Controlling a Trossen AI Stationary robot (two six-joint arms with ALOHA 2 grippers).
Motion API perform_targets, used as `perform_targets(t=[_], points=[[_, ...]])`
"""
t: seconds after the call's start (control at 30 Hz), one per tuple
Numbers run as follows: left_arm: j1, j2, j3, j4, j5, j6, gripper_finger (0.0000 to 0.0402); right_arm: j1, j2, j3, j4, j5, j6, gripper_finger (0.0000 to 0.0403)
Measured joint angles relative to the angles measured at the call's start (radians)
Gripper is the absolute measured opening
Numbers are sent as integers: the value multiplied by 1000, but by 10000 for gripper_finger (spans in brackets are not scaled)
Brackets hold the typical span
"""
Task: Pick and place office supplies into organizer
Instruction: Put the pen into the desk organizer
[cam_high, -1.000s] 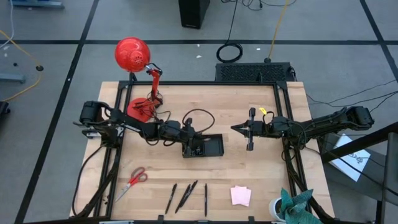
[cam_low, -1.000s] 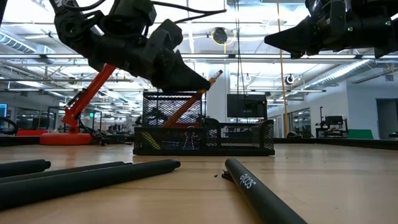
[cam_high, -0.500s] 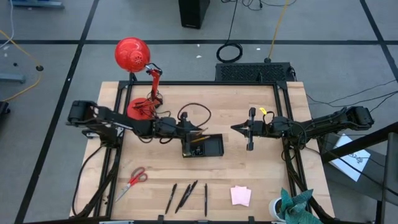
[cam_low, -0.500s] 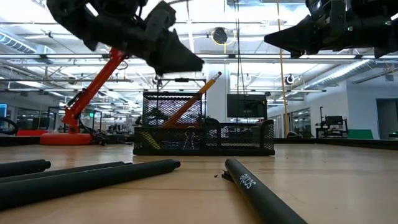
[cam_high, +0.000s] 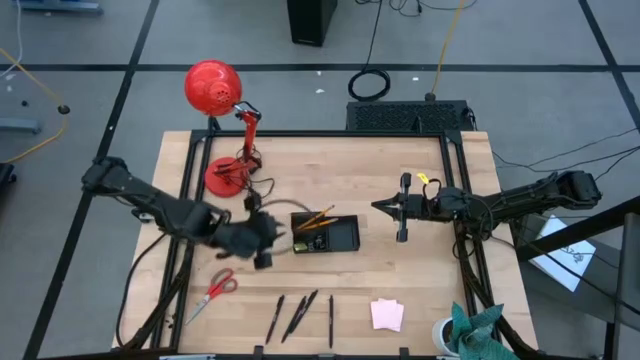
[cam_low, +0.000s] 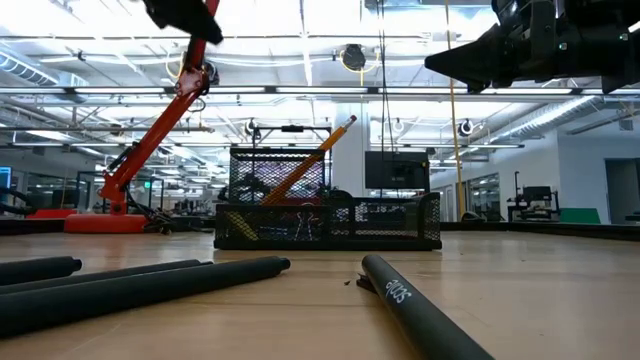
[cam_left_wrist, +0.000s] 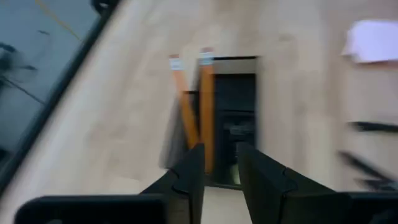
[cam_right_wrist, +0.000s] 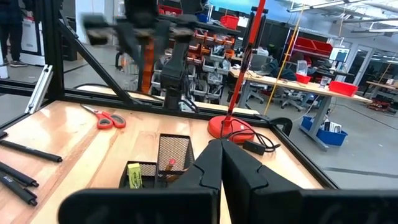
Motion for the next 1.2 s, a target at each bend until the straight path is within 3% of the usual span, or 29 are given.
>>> perform_targets(t=[0.1, 0.27, 0.4, 0.7, 0.8, 1.2], points=[[-88, 35, 25, -119, 6, -117, 97, 0, 0, 0, -1, 0, 2, 0], [-209, 123, 19, -114, 58, -225, 97, 0, 0, 0, -13, 0, 32, 0], [-242, 231, 20, -37, 72, -354, 97, 0, 0, 0, -25, 0, 50, 0], [-231, 488, 46, 22, 370, -529, 97, 0, 0, 0, -19, 0, 52, 0], [-241, 519, 58, 19, 441, -589, 97, 0, 0, 0, -20, 0, 52, 0], [-249, 524, 65, 75, 513, -816, 97, 0, 0, 0, -34, 0, 56, 0]])
